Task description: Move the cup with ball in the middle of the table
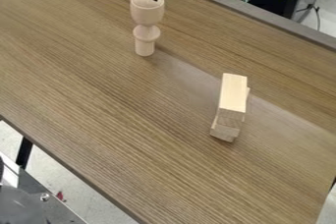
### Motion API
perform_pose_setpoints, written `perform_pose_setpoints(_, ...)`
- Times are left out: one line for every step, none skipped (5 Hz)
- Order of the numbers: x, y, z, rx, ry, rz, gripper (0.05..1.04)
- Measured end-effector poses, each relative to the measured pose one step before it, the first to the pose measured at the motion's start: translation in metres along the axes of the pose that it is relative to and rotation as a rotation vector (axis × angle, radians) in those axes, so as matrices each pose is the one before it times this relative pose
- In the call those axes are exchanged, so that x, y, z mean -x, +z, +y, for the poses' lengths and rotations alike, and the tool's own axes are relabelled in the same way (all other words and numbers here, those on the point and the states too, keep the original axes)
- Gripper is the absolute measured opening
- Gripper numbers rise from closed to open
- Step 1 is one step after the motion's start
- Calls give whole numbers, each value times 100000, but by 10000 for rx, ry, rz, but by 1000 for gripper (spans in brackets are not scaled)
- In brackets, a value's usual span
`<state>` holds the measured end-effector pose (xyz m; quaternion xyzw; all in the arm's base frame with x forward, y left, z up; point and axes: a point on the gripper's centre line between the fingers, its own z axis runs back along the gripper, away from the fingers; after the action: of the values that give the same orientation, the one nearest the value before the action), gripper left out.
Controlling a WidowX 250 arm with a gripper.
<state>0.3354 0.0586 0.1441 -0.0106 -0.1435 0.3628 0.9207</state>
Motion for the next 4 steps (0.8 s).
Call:
perform_pose_setpoints(-977, -1077, 764, -115, 126, 275, 995)
perform_pose_setpoints(-552, -62, 429, -147, 50, 75, 995)
perform_pose_setpoints(-395, 128, 184, -164, -33, 7, 995)
perform_pose_setpoints(-61, -77, 379, -179, -20, 34, 995)
